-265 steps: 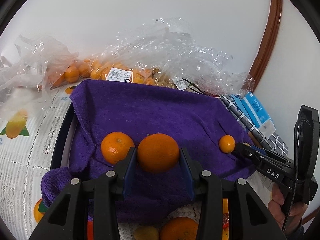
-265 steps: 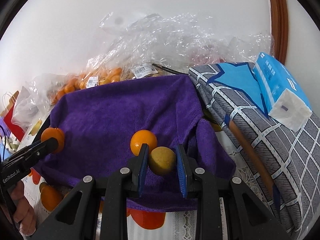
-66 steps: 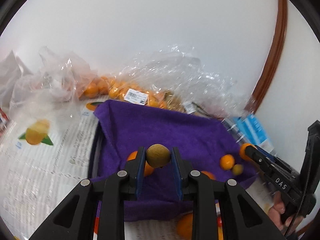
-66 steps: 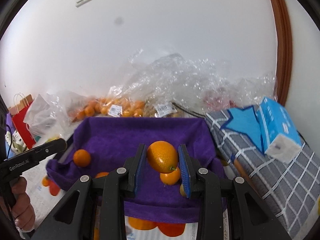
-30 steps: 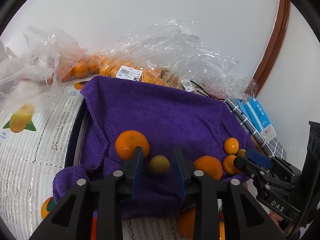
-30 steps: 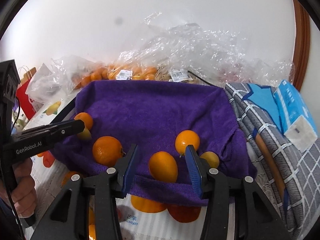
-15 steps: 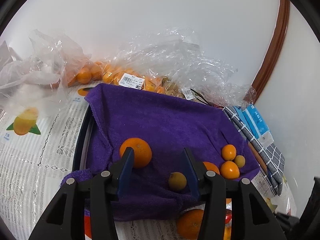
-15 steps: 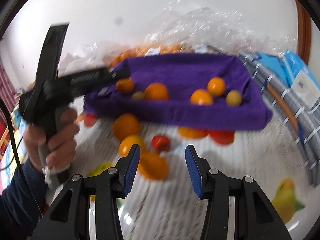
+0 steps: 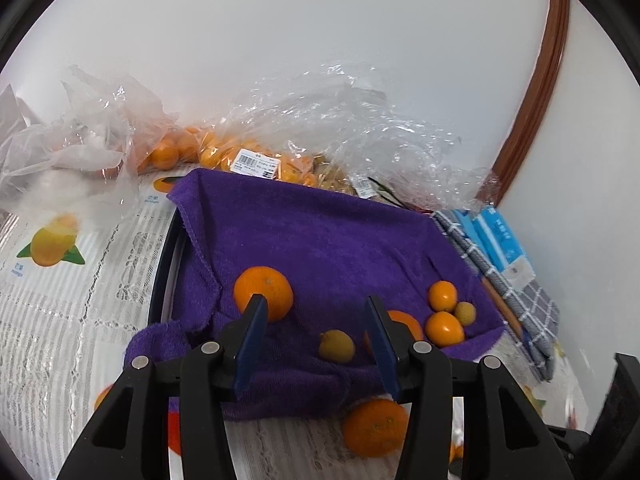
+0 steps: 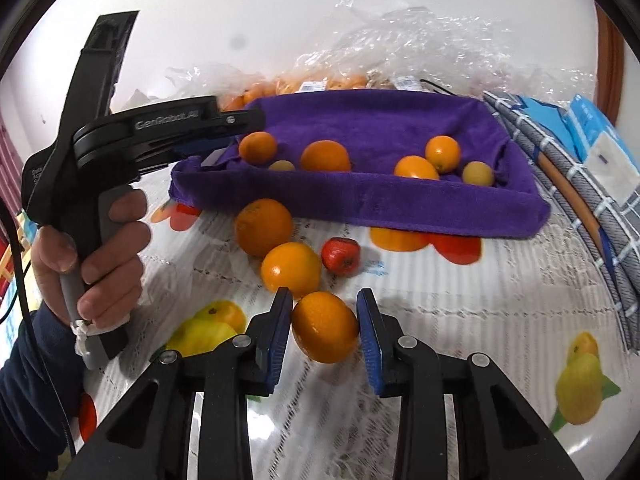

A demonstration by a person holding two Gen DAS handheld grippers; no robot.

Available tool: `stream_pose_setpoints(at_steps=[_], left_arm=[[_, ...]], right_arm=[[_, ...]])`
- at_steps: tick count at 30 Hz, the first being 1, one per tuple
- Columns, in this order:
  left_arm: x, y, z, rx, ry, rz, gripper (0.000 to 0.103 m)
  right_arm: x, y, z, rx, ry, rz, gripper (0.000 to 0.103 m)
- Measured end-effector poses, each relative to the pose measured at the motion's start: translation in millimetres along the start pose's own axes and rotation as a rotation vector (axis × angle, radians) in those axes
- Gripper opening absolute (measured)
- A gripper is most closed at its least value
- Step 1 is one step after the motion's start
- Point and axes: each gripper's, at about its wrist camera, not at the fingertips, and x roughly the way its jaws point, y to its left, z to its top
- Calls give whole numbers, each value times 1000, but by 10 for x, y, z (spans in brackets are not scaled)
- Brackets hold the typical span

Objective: Organize fruits
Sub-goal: 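Grasp a large orange on the bed with the left gripper while the right gripper grasps another orange, then carry the left gripper's orange onto the towel while the right gripper carries its orange there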

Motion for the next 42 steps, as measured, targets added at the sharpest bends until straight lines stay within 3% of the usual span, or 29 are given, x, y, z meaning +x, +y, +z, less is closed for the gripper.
stream_pose_setpoints(at_steps=[5, 7, 13, 18, 23, 25, 38, 42], left_arm=[[-268, 5, -152, -1, 34, -44, 52], [-329, 12, -261, 7, 55, -63, 52], [-253, -44, -405, 7, 132, -119, 52], [-61, -214, -476, 44, 207, -106, 52], [135, -318, -527, 54, 249, -68, 49], [88, -328, -527, 69, 211, -46, 41], [-174, -132, -434, -24, 95, -98, 40], [-271, -82, -393, -53, 53, -146, 40]], right_arm=[[-36, -87, -79, 32, 6, 19, 34], [35, -55, -88, 17, 48, 21, 34], [17, -29, -77, 10, 11, 15, 33], [-170, -151, -138, 67, -62, -19, 33], [-223, -319, -152, 152, -94, 4, 33], [-222, -363, -156, 176, -92, 13, 33], [-237, -393, -176, 212, -114, 25, 33], [-243, -392, -169, 210, -120, 21, 33]])
